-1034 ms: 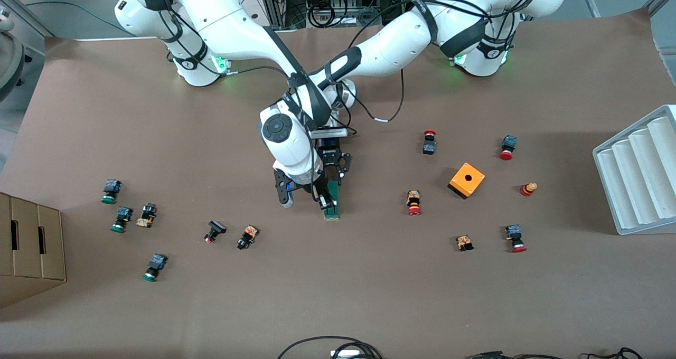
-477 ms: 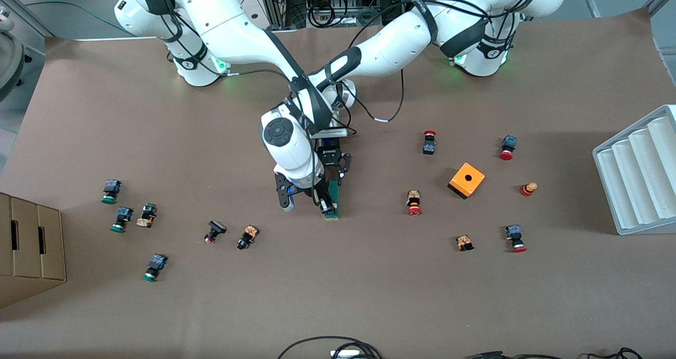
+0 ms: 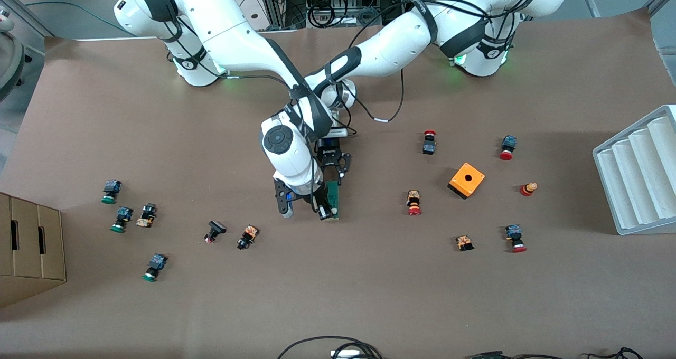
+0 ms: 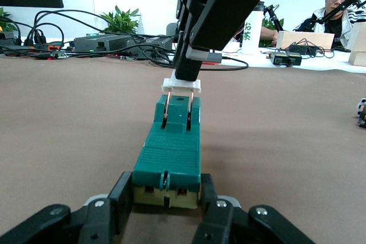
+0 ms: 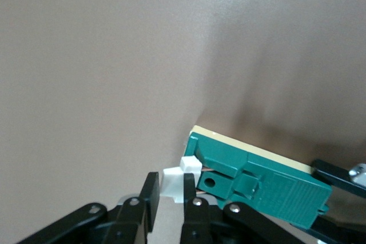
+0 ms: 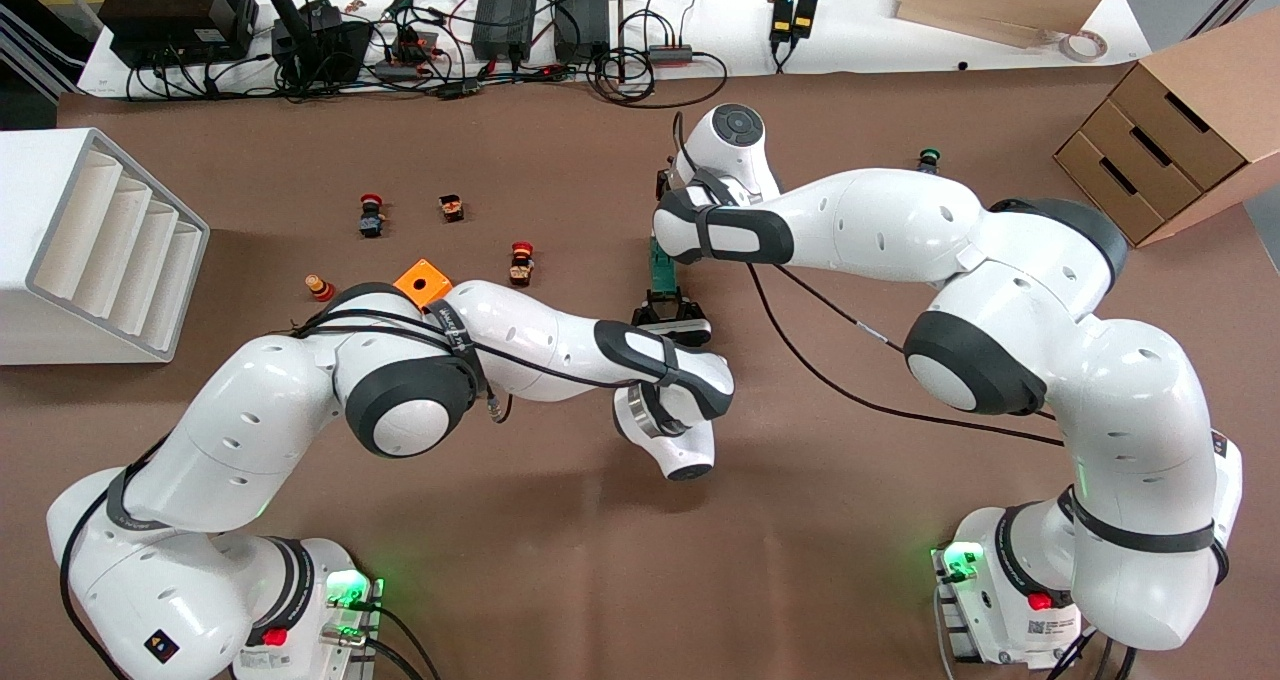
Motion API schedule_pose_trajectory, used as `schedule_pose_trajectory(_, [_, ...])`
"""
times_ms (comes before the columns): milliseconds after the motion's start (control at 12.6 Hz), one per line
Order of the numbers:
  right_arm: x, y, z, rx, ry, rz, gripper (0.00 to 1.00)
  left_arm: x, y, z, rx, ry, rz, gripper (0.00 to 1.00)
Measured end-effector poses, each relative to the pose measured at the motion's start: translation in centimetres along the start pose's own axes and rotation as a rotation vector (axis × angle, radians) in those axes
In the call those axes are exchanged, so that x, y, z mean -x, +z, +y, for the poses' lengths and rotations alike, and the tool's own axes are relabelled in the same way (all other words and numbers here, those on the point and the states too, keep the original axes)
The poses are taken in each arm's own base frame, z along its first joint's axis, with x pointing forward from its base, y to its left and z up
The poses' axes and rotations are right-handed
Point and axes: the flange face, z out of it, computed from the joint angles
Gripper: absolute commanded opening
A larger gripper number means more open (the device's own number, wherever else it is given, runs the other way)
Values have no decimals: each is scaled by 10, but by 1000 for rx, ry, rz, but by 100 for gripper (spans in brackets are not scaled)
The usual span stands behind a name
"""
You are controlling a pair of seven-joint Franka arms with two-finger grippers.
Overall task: Close load switch with both arms
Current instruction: 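Push the white lever down with the right gripper onto the switch body, then withdraw the right gripper from the switch back toward its rest pose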
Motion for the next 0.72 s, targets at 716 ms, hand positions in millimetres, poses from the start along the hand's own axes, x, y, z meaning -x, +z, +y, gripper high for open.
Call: schedule_pose_trajectory(716, [-6, 15, -6, -4, 1, 10, 49, 0, 0, 0, 0, 1, 0, 55])
